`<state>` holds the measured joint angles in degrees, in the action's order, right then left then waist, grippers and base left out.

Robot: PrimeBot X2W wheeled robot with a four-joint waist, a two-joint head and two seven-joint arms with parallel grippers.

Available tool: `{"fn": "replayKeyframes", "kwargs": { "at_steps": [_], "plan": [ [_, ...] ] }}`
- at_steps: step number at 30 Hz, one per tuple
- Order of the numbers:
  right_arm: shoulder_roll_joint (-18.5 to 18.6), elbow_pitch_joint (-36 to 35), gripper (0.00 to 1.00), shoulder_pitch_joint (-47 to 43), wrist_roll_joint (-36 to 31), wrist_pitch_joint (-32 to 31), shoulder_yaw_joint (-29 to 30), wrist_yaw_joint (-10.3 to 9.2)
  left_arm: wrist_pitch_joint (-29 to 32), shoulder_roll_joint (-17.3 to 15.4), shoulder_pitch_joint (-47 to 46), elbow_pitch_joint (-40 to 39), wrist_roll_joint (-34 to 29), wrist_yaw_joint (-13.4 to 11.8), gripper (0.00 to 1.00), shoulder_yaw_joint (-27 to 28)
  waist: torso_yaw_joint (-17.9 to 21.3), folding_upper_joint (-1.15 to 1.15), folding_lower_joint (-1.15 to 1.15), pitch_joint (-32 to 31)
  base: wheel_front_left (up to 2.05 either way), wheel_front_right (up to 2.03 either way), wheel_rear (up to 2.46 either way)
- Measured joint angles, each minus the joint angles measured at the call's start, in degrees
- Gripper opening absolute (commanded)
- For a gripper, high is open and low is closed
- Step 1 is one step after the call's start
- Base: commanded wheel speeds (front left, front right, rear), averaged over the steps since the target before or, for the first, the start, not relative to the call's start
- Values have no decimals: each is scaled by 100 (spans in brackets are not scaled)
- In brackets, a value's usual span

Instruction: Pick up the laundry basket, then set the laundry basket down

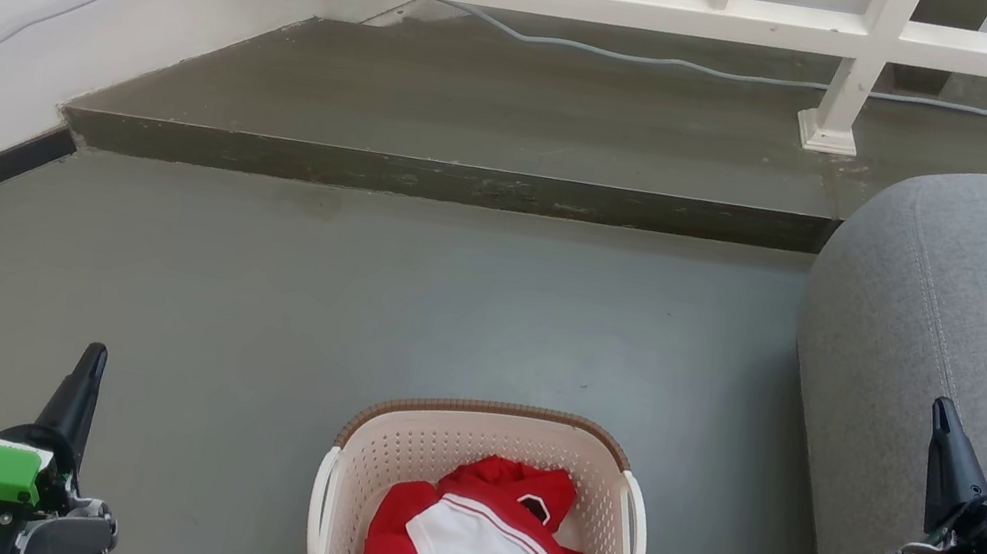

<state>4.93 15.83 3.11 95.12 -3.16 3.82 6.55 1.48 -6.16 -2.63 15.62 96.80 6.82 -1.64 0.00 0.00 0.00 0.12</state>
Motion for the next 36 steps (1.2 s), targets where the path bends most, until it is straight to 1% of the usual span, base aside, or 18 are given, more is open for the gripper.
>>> {"fn": "replayKeyframes", "kwargs": {
  "at_steps": [36],
  "plan": [
    [-33, 20, 0, 2, 0, -16, 22, 0, 7, 3, -2, 20, 0, 5, 0, 24, 0, 0, 0, -1, 0, 0, 0]
  ]
}}
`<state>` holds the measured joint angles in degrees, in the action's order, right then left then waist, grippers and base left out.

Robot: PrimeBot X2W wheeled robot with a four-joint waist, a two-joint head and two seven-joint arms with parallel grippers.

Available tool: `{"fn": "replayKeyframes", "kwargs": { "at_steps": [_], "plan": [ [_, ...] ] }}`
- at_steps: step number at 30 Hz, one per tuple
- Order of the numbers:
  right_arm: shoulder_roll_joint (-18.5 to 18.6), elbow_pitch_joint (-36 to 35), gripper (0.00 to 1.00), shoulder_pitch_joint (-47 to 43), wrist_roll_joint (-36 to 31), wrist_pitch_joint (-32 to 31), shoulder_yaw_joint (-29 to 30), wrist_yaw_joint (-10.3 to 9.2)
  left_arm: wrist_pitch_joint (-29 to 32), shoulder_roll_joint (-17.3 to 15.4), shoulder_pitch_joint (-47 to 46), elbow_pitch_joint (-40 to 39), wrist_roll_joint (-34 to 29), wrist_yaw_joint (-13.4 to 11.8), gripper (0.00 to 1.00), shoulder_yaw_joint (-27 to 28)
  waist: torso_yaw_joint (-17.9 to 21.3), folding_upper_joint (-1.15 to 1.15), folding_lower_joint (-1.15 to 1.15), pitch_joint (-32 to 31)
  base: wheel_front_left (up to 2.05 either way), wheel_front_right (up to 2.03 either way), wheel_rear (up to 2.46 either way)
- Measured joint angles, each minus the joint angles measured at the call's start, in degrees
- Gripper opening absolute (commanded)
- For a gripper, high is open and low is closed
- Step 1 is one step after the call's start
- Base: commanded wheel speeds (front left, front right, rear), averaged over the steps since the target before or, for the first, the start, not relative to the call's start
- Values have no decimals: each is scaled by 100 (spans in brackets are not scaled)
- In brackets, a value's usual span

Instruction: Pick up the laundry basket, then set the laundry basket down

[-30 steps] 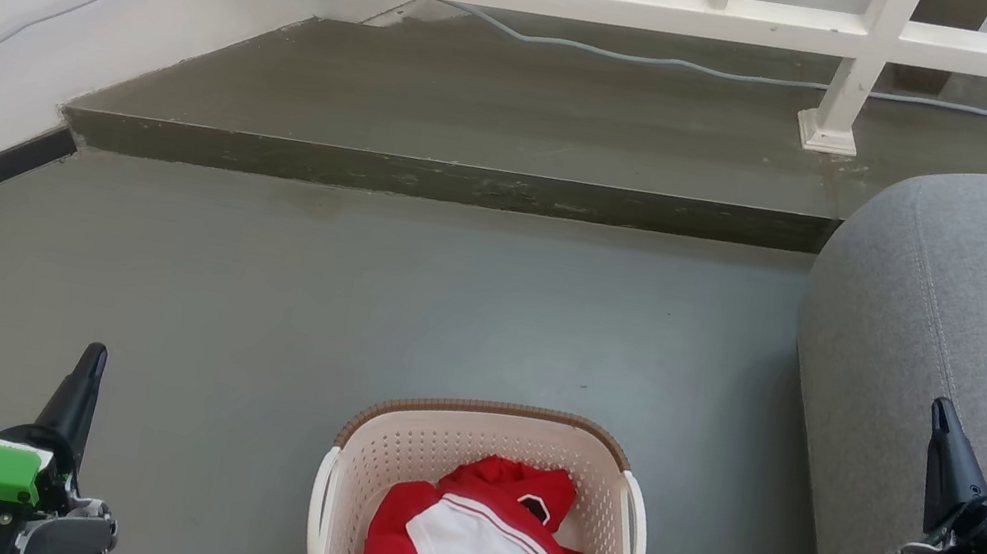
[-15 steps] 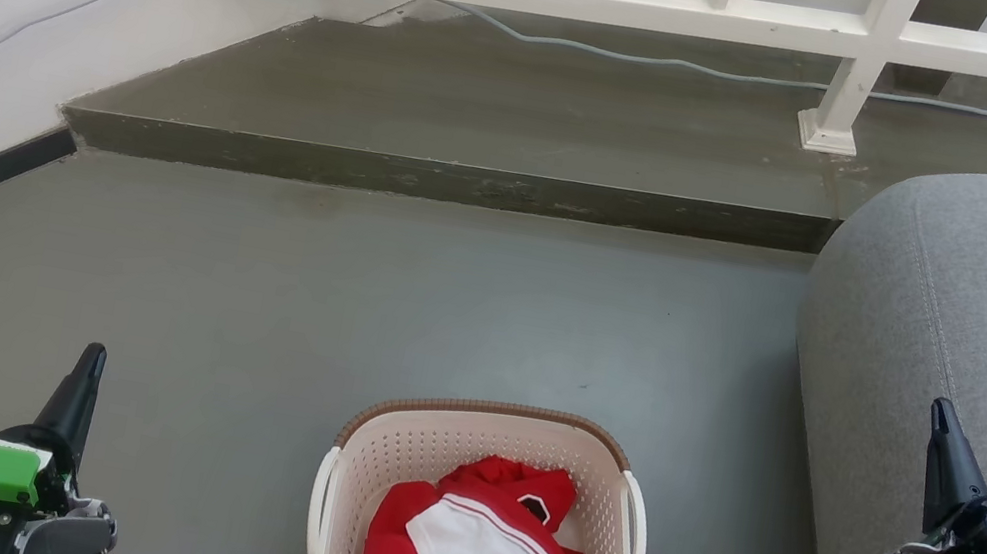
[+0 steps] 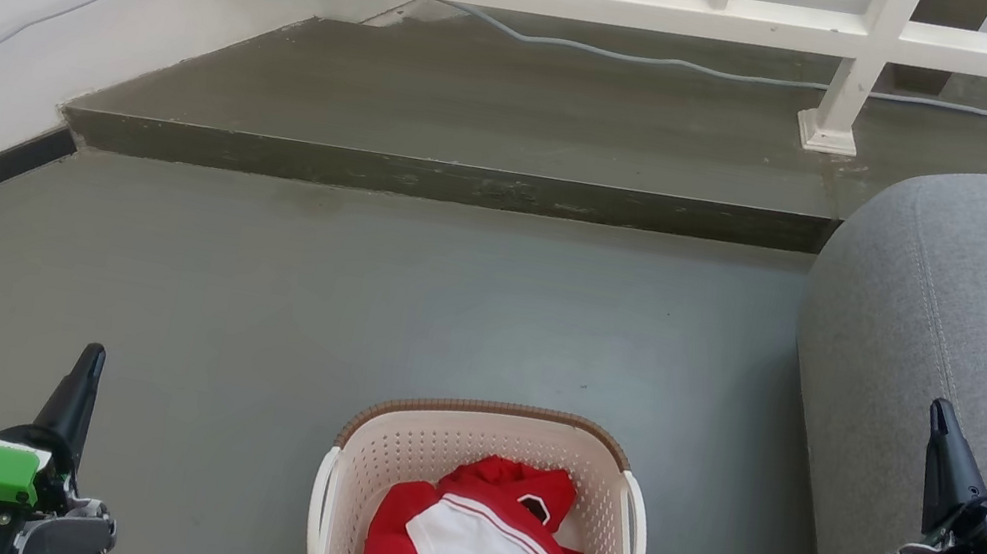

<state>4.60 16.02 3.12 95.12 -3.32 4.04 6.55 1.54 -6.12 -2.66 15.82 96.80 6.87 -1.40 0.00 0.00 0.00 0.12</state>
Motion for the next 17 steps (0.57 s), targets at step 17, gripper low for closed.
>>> {"fn": "replayKeyframes", "kwargs": {
  "at_steps": [17],
  "plan": [
    [-3, 3, 0, 0, -1, -1, 12, 0, 1, 2, -1, 2, 0, 0, 0, 10, 0, 0, 0, 0, 0, 0, 0]
  ]
}}
